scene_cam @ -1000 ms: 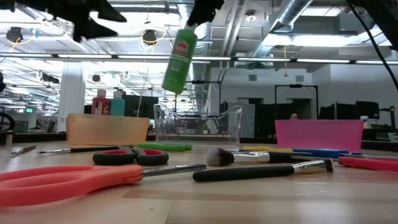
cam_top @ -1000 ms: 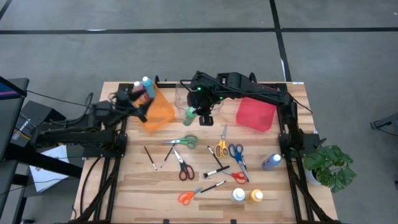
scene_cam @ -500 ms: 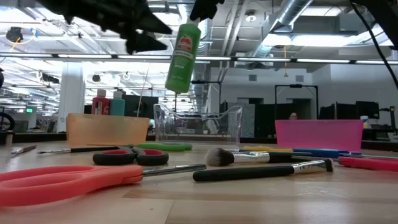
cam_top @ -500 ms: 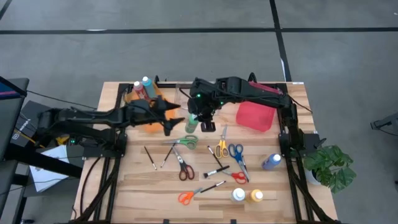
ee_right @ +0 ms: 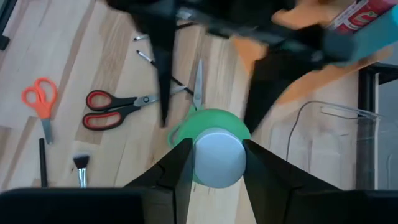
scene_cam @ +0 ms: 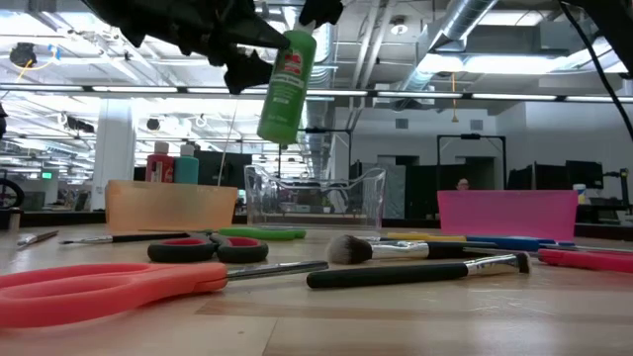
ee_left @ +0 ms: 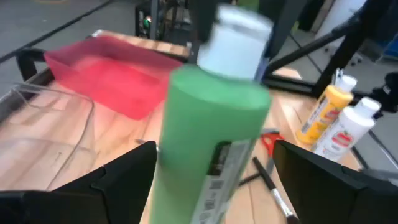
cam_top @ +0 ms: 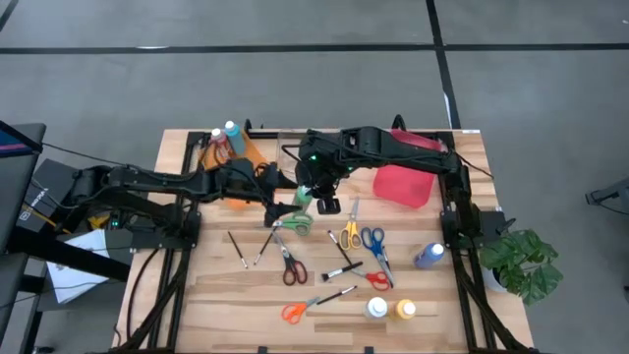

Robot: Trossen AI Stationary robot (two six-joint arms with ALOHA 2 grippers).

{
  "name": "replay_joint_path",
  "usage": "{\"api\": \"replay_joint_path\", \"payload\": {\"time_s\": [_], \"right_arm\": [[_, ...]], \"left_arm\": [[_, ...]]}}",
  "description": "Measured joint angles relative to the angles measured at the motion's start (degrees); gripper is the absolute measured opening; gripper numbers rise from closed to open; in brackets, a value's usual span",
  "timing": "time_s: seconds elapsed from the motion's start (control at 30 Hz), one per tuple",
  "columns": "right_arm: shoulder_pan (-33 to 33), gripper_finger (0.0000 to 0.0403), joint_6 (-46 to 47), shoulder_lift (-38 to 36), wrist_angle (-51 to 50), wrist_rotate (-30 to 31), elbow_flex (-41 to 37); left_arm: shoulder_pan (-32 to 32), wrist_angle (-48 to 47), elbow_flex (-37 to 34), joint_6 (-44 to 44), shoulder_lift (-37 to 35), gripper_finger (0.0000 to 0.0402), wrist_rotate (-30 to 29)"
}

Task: Pick & Place Paint Supplies
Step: Put the green paint bottle into the orange bin

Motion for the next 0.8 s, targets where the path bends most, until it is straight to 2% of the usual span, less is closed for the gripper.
{"api": "replay_joint_path", "payload": {"time_s": [0.3,0.57,0.8], "right_arm": [[0.4,0.0119,-0.2,0.0,0.2,0.1,0.0],[0.8,0.012,0.3,0.0,0.6,0.0,0.0],[0.7,0.0141,1.1,-0.1,0.7,0.1,0.0]], "left_arm": [[-1.5,8.8,0.0,0.1,5.4,0.0316,-2.4],[-1.5,10.2,0.0,0.4,5.6,0.0273,-2.3],[-1.5,10.8,0.0,0.2,5.6,0.0233,-2.3]]}}
